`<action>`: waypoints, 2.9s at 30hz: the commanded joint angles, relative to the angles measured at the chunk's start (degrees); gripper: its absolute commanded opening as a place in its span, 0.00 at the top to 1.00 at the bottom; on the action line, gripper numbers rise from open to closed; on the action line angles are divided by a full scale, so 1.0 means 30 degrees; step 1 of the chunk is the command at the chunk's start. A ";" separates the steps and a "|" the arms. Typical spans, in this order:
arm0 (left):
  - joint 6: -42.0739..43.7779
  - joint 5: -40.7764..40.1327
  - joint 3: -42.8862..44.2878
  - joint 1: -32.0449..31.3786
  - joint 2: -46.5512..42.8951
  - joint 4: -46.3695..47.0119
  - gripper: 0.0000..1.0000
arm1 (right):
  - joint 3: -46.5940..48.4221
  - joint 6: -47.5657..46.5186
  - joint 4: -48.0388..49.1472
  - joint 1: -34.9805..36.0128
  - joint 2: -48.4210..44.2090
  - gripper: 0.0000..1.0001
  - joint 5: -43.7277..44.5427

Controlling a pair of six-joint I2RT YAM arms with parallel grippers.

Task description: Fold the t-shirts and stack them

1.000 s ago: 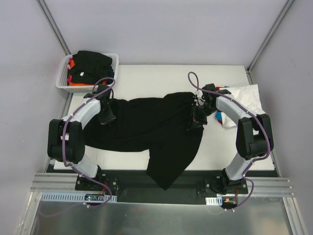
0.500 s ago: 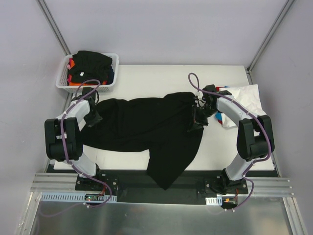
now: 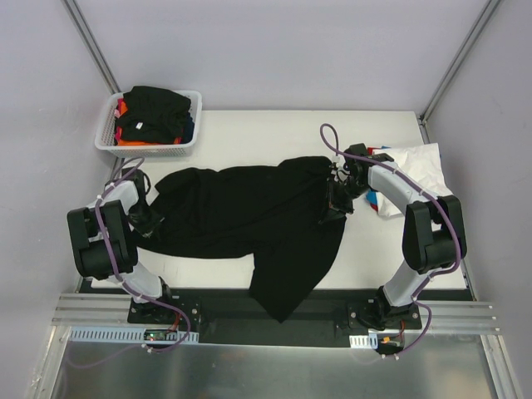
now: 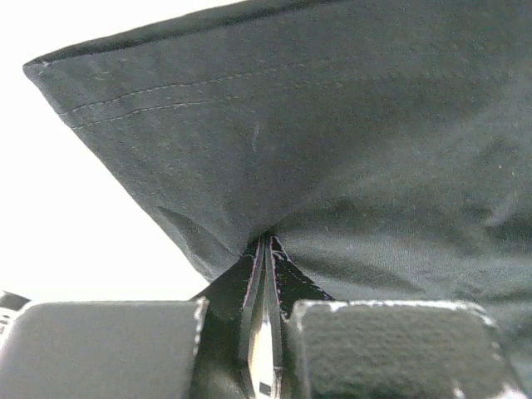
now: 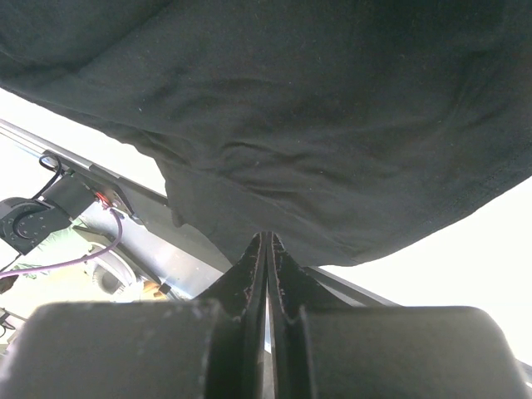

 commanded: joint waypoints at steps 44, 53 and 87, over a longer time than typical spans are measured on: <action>-0.2753 0.0457 -0.0236 0.1370 -0.3513 -0.6263 1.00 | -0.3919 0.3160 0.4945 0.5688 0.0266 0.99 -0.0513; -0.2284 -0.0072 0.0585 0.1370 -0.2838 -0.6293 1.00 | -0.6461 0.4741 0.6643 0.6981 0.0359 0.99 0.0367; -0.0700 0.1393 0.1637 -0.0996 -0.3455 -0.5004 1.00 | -0.9284 0.5887 0.3420 0.4314 -0.6736 0.99 0.1277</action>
